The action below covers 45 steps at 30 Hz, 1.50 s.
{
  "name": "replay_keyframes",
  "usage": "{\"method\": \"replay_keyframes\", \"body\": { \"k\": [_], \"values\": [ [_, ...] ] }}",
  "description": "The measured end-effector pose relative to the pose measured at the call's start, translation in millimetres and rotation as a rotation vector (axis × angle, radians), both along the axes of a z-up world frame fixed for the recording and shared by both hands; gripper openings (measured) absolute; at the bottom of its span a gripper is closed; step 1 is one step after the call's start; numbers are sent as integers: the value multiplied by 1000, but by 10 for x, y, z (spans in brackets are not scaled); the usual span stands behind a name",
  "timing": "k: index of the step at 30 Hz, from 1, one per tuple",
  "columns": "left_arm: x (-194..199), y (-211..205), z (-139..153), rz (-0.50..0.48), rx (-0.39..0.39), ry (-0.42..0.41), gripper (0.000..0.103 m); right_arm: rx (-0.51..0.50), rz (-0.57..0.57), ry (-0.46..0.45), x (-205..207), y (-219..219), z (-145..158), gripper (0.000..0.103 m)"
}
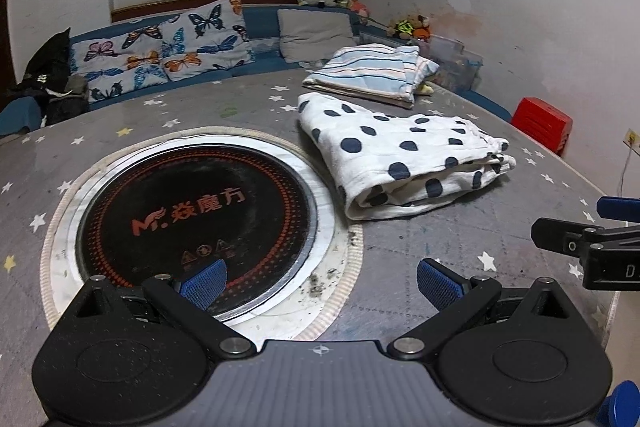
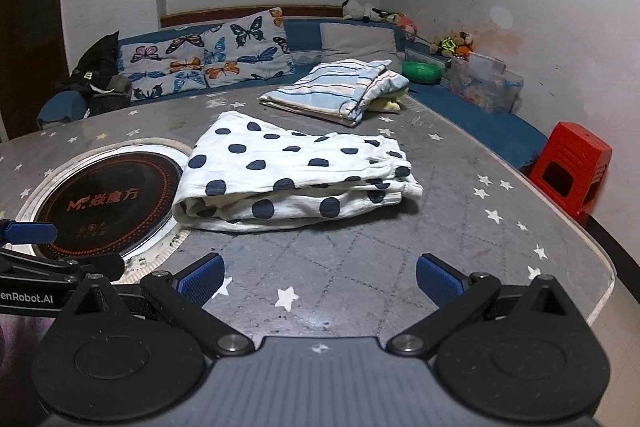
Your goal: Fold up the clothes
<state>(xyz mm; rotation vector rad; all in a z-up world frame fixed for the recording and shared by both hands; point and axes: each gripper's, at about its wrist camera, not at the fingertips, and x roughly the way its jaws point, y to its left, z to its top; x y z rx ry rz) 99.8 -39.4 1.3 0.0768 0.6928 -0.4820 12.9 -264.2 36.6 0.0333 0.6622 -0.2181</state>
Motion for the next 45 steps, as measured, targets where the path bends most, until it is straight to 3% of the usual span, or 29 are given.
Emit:
{"method": "replay_keyframes", "body": {
  "k": [13,26,45],
  "values": [
    [39,-235,-14,-77,21,1,103,3,-43,4,-63,-61,-14,103],
    [28,-404,-21,-79,64,2,103,24,-24,-2,-72,-146,-68,103],
    [-173,-798,35,4,140,-18,103,91,77,-49,-93,-550,-155,103]
  ]
}}
